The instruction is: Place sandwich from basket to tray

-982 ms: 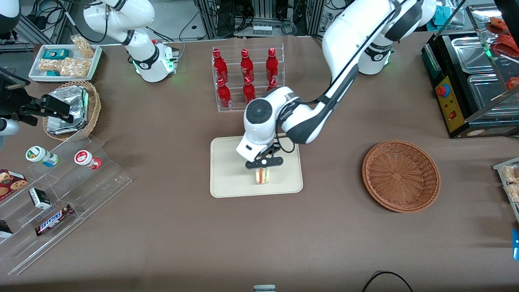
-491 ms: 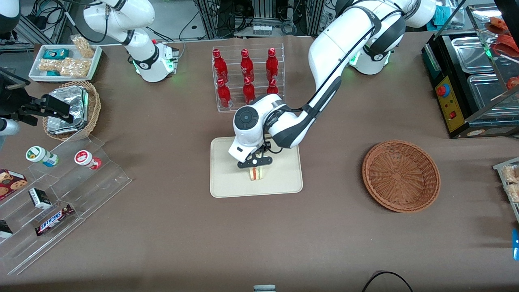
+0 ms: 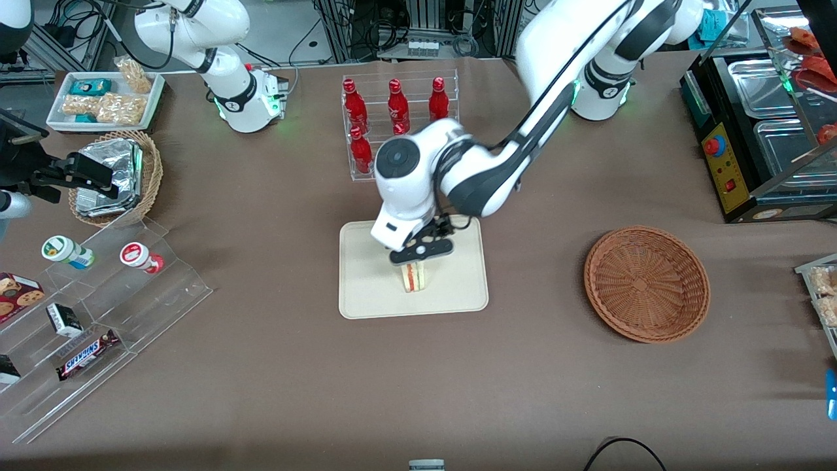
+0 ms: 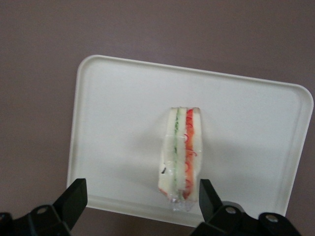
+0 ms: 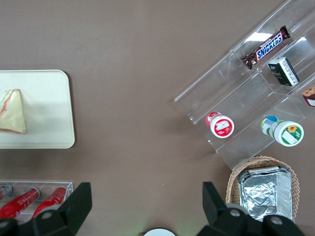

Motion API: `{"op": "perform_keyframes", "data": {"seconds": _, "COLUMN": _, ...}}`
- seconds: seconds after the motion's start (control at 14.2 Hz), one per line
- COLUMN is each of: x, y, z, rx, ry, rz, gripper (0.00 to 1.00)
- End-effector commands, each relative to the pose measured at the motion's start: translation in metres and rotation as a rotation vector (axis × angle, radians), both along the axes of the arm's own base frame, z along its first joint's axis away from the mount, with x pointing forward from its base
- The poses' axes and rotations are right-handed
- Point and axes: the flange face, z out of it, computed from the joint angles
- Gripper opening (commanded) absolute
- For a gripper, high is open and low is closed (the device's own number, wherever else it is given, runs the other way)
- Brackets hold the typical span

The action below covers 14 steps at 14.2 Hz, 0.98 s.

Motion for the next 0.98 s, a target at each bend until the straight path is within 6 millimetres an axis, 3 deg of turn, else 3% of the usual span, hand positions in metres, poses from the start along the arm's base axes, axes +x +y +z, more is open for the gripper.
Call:
{"op": "perform_keyframes", "data": {"seconds": 0.0, "x": 0.017, "y": 0.077, "z": 0.03, "rx": 0.059, "ry": 0.006, "rz": 0.065, "gripper": 1.0}}
{"op": "perform_keyframes", "data": {"seconds": 0.35, "x": 0.033, "y": 0.196, "z": 0.048, "rx": 0.038, "ry": 0.112, "rz": -0.033, "gripper": 1.0}}
{"op": "perform_keyframes", "data": {"seconds": 0.63, "x": 0.02, "y": 0.289, "z": 0.073, "rx": 0.012, "ry": 0.158, "rz": -0.127, "gripper": 1.0}}
{"op": "perform_keyframes", "data": {"seconds": 0.91, "x": 0.011, "y": 0.356, "z": 0.11, "rx": 0.003, "ry": 0.213, "rz": -0.217, "gripper": 1.0}}
